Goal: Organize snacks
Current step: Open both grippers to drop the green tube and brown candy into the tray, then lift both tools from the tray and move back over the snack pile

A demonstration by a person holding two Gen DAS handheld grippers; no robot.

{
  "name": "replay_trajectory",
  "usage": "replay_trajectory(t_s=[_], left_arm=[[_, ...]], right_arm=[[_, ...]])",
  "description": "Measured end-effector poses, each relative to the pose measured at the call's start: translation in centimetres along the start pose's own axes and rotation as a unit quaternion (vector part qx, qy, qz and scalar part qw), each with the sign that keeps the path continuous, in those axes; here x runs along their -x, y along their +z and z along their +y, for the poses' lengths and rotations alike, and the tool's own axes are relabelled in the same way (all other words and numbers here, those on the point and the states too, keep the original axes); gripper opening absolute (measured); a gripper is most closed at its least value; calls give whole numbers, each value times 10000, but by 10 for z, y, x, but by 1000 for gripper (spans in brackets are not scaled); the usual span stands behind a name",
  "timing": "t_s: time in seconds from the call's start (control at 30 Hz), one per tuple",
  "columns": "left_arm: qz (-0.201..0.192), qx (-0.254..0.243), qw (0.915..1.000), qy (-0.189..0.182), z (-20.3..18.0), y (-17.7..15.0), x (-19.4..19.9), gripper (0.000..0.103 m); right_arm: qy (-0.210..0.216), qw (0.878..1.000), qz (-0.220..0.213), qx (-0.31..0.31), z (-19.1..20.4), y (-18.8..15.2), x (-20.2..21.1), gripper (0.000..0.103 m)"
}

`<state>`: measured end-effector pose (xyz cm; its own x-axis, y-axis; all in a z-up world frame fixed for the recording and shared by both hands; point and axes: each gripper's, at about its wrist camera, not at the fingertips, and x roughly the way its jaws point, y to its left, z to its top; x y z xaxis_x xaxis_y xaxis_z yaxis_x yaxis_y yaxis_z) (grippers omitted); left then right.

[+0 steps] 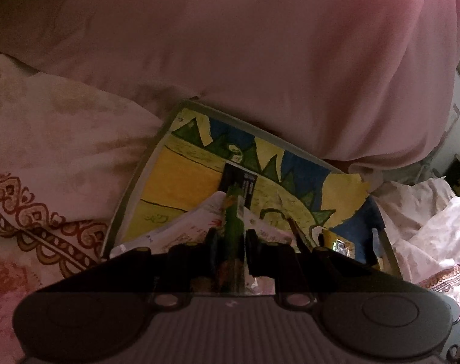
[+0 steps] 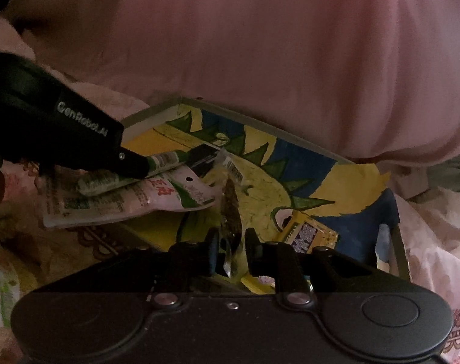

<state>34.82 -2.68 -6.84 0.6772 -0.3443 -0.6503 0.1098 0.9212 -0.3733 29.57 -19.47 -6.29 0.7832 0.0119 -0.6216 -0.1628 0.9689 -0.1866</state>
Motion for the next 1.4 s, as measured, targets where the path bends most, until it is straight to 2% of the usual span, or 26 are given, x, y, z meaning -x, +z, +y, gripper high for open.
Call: replay_trajectory(t_s=[0.07, 0.17, 0.33, 0.6, 0.7, 0.8, 0.93, 1.13, 1.4], left_arm=[[-11, -10, 10000, 44, -1, 1, 3, 24], [-120, -81, 9998, 102, -3, 1, 13, 38], [-464, -478, 9973, 294, -12, -3, 35, 57], [-988, -690, 9913, 524, -25, -10, 90, 90], [-1141, -808, 9880, 655, -31, -11, 111, 98], [-1312, -946, 9837, 789, -37, -15, 132, 102], [-1422, -914, 9815, 896, -40, -27, 158, 103], [-1387, -997, 9793, 1082, -43, -49, 181, 103], [-1367, -1036, 9763, 1322, -42, -90, 224, 103]], right_arm=[[-16, 9999, -30, -125, -4, 2, 5, 33], [-28, 9994, -60, -330, -10, 4, 14, 39], [-83, 9976, -247, -648, -21, 8, 41, 55], [-35, 9898, -767, -1197, -41, 14, 99, 87], [-24, 9858, -946, -1385, -47, 11, 123, 97], [17, 9840, -993, -1481, -50, 5, 143, 101], [47, 9828, -1052, -1517, -50, -6, 171, 102], [67, 9826, -1123, -1476, -45, -20, 205, 102], [145, 9851, -989, -1403, -28, -48, 244, 102]])
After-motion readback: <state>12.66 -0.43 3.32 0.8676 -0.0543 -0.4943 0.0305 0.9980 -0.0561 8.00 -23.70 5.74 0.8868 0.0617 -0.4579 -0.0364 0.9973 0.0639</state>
